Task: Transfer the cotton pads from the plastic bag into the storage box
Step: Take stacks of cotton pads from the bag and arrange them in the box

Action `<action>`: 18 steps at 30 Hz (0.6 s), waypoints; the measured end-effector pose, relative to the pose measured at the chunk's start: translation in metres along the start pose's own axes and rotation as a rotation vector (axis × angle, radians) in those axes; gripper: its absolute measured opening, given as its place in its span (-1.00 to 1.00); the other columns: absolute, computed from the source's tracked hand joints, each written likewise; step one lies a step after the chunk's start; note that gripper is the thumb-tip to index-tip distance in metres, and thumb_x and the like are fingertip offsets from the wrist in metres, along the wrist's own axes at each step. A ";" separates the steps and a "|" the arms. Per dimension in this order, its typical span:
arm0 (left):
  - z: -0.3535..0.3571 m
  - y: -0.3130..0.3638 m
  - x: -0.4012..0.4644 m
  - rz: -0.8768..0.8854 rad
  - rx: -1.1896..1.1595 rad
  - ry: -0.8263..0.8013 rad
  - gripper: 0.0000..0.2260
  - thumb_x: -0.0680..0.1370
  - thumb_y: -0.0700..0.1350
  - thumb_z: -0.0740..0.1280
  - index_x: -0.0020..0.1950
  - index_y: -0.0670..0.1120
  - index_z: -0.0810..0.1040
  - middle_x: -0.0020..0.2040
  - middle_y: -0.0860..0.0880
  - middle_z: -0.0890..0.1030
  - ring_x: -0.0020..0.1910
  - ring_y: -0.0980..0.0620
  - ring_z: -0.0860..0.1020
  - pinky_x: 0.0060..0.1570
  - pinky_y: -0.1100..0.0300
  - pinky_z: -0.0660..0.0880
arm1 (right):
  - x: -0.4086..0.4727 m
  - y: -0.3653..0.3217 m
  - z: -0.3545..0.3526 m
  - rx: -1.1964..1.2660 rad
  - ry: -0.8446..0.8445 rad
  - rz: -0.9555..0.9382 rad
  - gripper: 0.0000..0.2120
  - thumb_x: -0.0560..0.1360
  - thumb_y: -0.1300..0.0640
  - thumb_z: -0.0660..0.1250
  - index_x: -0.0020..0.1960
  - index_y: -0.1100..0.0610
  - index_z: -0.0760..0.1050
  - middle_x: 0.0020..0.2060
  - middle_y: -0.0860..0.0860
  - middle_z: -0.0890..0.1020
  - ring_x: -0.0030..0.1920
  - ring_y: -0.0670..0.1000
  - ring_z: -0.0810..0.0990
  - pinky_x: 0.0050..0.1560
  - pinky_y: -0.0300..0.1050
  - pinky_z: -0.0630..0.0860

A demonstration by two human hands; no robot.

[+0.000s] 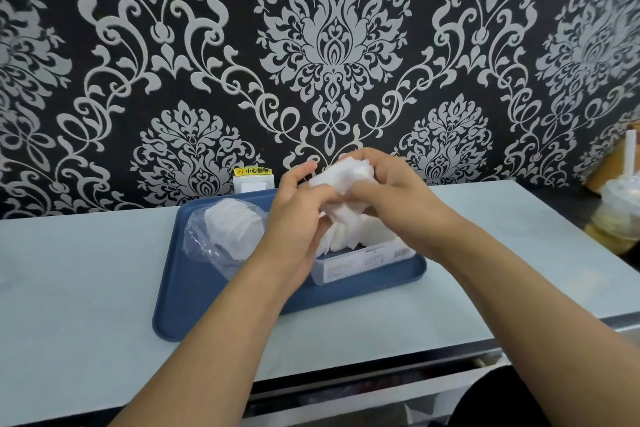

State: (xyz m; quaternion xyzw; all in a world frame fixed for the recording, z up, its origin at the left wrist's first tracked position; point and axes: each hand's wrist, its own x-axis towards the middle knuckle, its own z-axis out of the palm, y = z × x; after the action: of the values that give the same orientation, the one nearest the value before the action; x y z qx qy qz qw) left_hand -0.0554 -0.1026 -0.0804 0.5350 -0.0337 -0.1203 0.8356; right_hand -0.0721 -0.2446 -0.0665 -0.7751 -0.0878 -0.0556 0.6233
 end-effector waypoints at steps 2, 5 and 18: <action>0.006 -0.003 -0.003 0.016 -0.092 -0.018 -0.52 0.54 -0.35 0.21 0.40 0.01 0.42 0.18 -0.16 0.64 -0.02 -0.01 0.67 -0.09 0.15 0.58 | 0.003 0.003 0.006 0.095 -0.014 0.102 -0.66 0.39 0.26 0.28 0.16 0.26 0.48 0.02 0.18 0.62 -0.02 0.07 0.62 0.09 0.10 0.53; 0.008 -0.007 -0.001 0.034 -0.167 -0.016 -0.50 0.56 -0.36 0.14 0.45 0.03 0.39 0.19 -0.16 0.65 0.09 -0.05 0.65 0.08 0.08 0.57 | 0.004 0.002 0.014 0.146 -0.060 0.114 -0.65 0.32 0.24 0.23 0.09 0.21 0.52 -0.09 0.08 0.65 -0.03 0.04 0.60 0.09 0.01 0.48; -0.009 -0.025 0.003 0.435 1.053 0.027 -0.65 0.51 -0.15 0.36 0.28 0.02 0.45 -0.02 0.06 0.60 -0.07 0.03 0.60 0.00 0.01 0.58 | 0.004 0.008 -0.037 -0.099 0.202 0.394 -0.78 0.36 0.15 0.56 -0.31 0.13 0.53 -0.39 0.01 0.58 -0.31 0.01 0.51 -0.29 -0.15 0.44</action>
State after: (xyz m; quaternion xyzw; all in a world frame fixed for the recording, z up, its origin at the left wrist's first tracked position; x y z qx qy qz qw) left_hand -0.0547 -0.1058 -0.1068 0.8615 -0.1878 0.0942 0.4622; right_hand -0.0654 -0.2824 -0.0649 -0.7974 0.1311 -0.0144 0.5889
